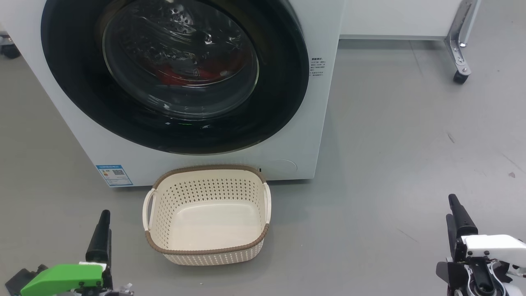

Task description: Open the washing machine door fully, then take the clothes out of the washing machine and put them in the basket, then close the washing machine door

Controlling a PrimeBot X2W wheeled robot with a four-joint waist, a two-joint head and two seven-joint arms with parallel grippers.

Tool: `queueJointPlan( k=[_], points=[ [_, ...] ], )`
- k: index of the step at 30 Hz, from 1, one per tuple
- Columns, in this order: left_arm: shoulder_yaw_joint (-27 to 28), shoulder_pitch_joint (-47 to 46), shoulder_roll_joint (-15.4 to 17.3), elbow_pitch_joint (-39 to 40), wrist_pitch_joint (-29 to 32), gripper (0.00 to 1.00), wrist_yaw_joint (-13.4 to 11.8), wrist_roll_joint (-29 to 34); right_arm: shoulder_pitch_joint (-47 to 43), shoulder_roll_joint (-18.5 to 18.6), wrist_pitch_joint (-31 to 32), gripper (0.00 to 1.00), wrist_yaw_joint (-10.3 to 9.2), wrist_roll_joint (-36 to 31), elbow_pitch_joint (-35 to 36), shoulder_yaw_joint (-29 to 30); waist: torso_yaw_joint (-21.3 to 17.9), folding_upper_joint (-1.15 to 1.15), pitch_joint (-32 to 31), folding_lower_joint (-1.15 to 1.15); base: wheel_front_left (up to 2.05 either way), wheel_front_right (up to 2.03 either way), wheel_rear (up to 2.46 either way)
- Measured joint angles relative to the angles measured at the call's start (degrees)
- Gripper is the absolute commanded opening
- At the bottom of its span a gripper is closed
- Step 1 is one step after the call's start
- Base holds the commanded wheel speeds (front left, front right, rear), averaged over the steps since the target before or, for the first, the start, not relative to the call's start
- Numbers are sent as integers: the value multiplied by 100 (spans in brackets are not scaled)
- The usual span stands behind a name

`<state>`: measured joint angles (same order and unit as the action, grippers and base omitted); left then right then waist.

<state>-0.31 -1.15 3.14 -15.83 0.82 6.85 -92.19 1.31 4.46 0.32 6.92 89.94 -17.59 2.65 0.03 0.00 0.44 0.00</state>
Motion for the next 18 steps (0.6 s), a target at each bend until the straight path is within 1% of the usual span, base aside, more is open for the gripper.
queueJointPlan(
  k=[7,13,14,18],
  points=[
    [-105,-13,104,83,-151,100,0,337,76,148,-126,100,0,-482,33,-155,-1,0,-1,0,0,0,0],
    [-212,-17,242,113,-266,100,0,912,115,289,-226,100,0,-1048,32,-355,-2,0,-5,0,0,0,0],
    [-264,-18,301,114,-300,100,0,1110,148,345,-268,100,0,-1280,30,-428,-2,0,-9,0,0,0,0],
    [-338,-21,350,114,-359,100,0,1501,198,435,-318,100,0,-1745,27,-599,-1,0,-17,0,0,0,0]
  ],
)
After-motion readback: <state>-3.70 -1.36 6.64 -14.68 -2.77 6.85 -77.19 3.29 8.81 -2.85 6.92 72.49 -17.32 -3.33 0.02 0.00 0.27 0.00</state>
